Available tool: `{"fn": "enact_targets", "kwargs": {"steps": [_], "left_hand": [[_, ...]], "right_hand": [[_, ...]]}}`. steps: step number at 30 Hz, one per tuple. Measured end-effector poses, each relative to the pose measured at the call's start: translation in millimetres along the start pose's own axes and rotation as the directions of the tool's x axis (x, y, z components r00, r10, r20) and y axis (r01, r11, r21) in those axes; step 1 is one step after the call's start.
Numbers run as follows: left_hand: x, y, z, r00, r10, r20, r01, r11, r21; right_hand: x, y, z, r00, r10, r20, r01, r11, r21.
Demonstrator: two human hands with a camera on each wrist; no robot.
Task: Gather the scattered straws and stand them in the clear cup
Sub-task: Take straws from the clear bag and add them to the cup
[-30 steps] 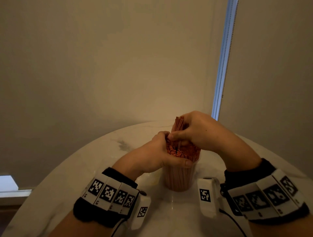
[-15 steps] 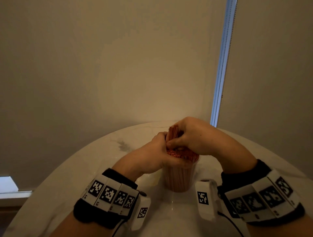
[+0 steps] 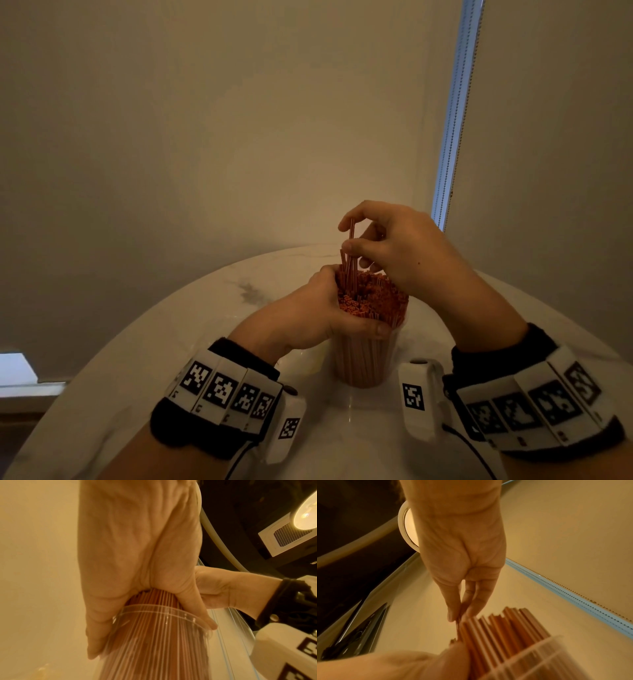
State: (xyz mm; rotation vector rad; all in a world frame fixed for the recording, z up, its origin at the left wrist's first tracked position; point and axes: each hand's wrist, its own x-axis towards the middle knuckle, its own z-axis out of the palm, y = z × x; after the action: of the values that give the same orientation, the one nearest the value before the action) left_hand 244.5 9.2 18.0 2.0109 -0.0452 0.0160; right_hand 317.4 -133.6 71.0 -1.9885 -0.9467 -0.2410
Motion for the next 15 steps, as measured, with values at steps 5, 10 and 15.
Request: {"fn": "enact_targets", "kwargs": {"steps": [5, 10, 15], "left_hand": [[-0.4, 0.8, -0.4, 0.998, -0.052, -0.042, 0.055, 0.996, 0.071], [-1.5, 3.2, -1.4, 0.994, -0.09, -0.057, 0.097, 0.989, 0.116], [-1.7, 2.3, -0.3, 0.994, -0.082, -0.065, 0.089, 0.991, 0.1]], "right_hand": [[-3.2, 0.1, -0.7, 0.919, 0.215, 0.331, -0.075, 0.919, -0.388], [-6.0, -9.5, -6.2, 0.945, 0.173, 0.278, -0.061, 0.927, -0.37], [-13.1, -16.2, -4.2, 0.759, 0.268, 0.594, 0.081, 0.866, -0.494]]}}
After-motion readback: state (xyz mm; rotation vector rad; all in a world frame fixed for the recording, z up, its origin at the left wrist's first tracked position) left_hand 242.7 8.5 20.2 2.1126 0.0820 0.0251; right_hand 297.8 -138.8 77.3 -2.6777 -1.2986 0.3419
